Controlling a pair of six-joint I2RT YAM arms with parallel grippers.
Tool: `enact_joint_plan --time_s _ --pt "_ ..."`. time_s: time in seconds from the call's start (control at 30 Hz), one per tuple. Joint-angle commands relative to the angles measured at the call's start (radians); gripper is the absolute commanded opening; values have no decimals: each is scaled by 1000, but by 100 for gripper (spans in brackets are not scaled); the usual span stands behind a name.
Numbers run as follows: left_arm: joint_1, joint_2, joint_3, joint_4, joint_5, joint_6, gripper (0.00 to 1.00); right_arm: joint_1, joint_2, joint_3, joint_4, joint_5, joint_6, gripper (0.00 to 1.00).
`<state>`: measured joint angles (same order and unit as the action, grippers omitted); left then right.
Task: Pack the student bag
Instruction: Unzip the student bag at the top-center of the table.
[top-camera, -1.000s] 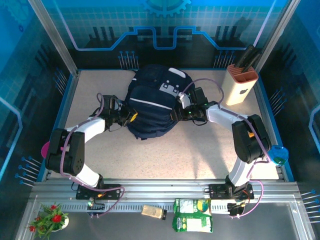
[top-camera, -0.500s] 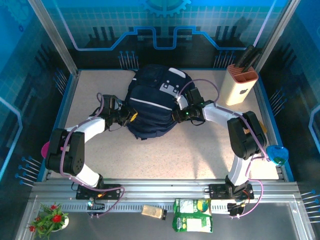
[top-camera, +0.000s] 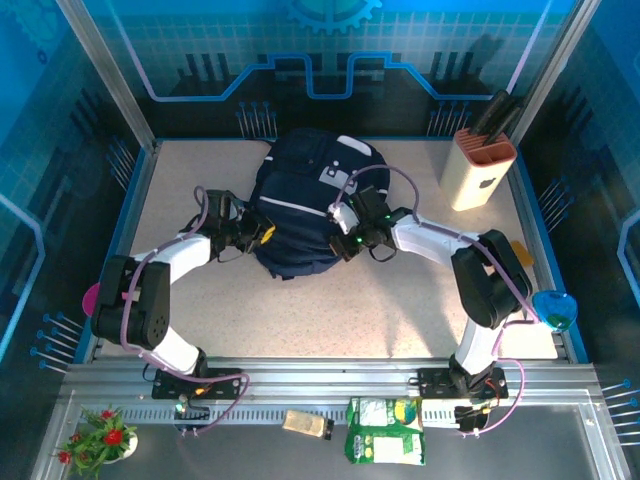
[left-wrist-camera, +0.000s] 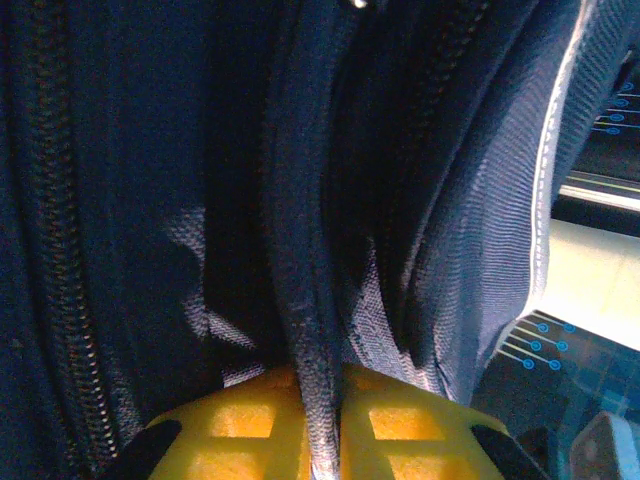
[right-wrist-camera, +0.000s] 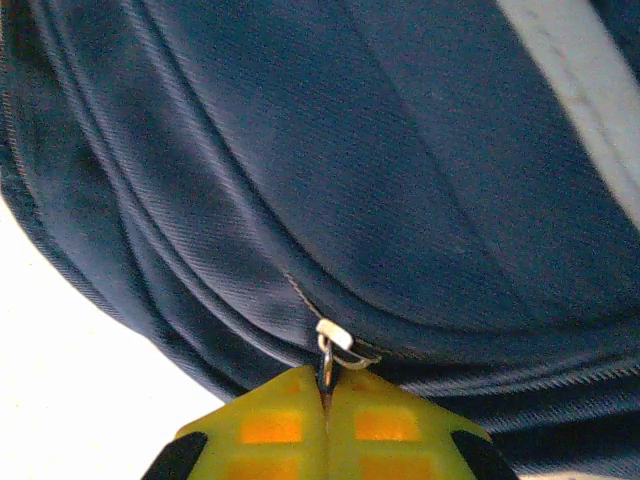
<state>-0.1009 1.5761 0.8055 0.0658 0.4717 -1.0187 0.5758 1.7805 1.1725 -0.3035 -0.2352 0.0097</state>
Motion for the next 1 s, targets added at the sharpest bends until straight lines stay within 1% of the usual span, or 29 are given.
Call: enact_joint_plan --time_s 0.0,0.1,0.17,0.2,0.3,0.4,0.47,0.5,0.57,0.67,0.73,0.8,0.87,0.97 --pt "-18 17 34 68 30 -18 14 63 29 81 -27 -46 1 0" --pt "-20 10 24 65 8 -22 14 95 78 145 -25 -23 68 0" --pt "-20 -18 2 48 -46 -16 14 103 85 165 -22 27 139 3" --pt "-20 -39 -8 26 -82 -3 16 102 78 160 -16 37 172 6" --pt "-20 -105 -27 -56 -175 53 26 101 1 104 3 85 237 15" --pt "-27 -163 -13 -157 -234 139 35 87 -112 6 59 91 294 33" --pt "-49 -192 13 -235 -280 198 41 65 -179 -59 101 81 341 42" --pt "-69 -204 28 -273 -307 228 43 49 -209 -85 119 77 367 46" --pt "-120 -219 64 -340 -376 275 47 19 -250 -124 147 76 416 50" --pt "-233 -213 127 -411 -504 335 53 -30 -276 -143 135 132 498 52" --pt "-312 -187 182 -459 -587 367 55 -62 -278 -148 132 137 537 53" --pt "-372 -157 216 -471 -634 386 56 -85 -281 -156 137 134 565 55" --pt "-426 -122 244 -465 -658 401 57 -104 -280 -165 147 120 594 60" --pt "-497 -48 301 -483 -691 422 56 -138 -285 -203 200 78 657 68"
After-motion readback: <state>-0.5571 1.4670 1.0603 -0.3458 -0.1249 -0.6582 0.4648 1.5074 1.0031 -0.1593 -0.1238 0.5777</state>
